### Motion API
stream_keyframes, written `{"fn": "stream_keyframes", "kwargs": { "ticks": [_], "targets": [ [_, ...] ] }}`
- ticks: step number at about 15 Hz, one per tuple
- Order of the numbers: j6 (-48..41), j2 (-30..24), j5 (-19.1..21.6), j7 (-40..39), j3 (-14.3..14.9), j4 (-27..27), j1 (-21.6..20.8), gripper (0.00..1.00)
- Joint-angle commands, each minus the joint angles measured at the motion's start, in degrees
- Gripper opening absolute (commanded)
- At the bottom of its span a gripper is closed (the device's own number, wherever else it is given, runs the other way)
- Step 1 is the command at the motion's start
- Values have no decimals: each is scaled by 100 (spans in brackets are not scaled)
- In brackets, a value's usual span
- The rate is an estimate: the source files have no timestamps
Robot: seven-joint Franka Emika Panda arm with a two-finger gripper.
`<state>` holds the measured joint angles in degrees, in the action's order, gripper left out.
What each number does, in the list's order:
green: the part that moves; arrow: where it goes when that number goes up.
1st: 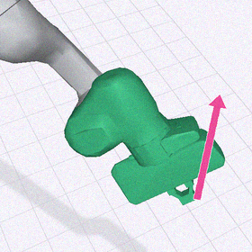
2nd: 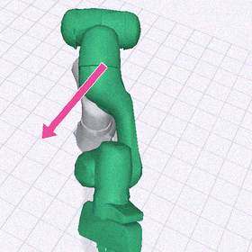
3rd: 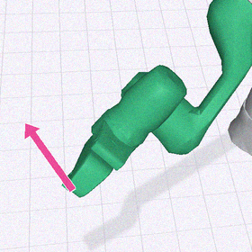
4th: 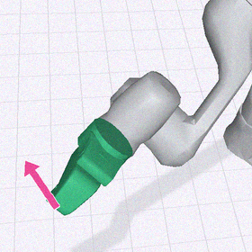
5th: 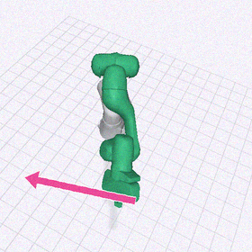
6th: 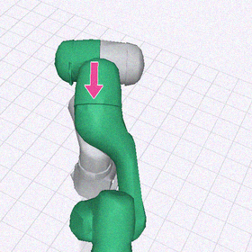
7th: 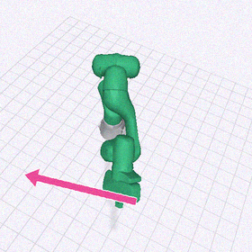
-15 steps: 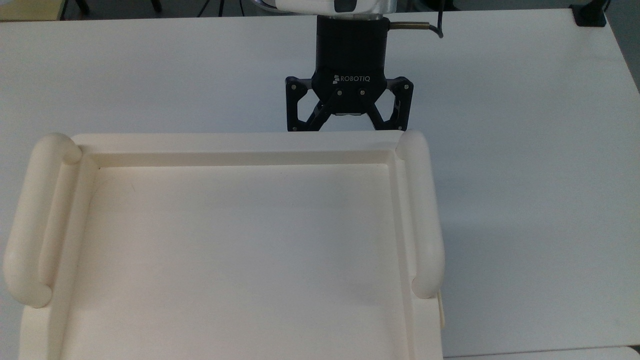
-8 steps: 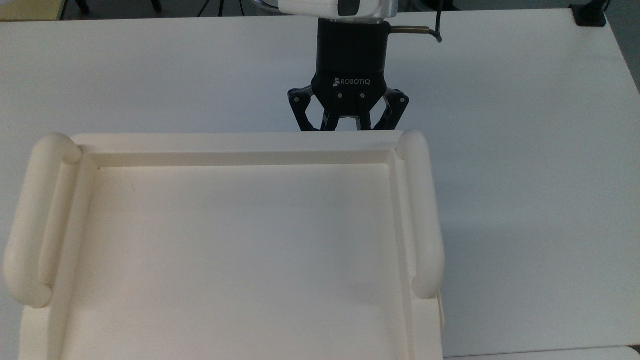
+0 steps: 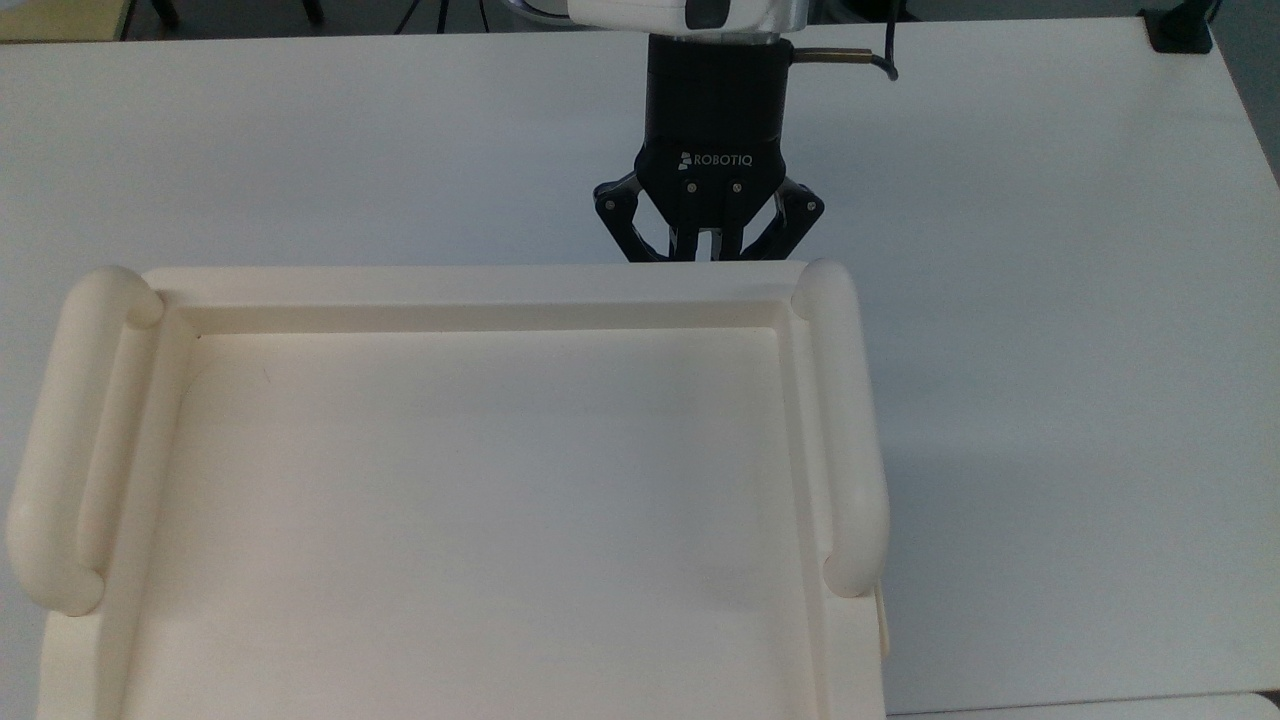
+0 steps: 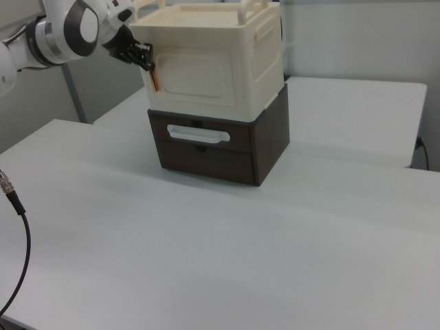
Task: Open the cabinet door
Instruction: 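Pull the gripped door edge outward, swinging the door open on its hinge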
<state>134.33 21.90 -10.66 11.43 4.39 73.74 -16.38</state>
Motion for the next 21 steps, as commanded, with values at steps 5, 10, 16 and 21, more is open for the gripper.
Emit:
{"fn": "stream_keyframes", "kwargs": {
  "ticks": [5,10,16,21],
  "targets": [
    [-1696,-563,-51,-80,89,246,38,27],
    [-3235,-1047,283,-394,185,220,135,97],
    [-3861,-1662,388,-800,176,167,460,99],
    [-3458,-1619,635,-748,80,-35,364,99]
  ]
}}
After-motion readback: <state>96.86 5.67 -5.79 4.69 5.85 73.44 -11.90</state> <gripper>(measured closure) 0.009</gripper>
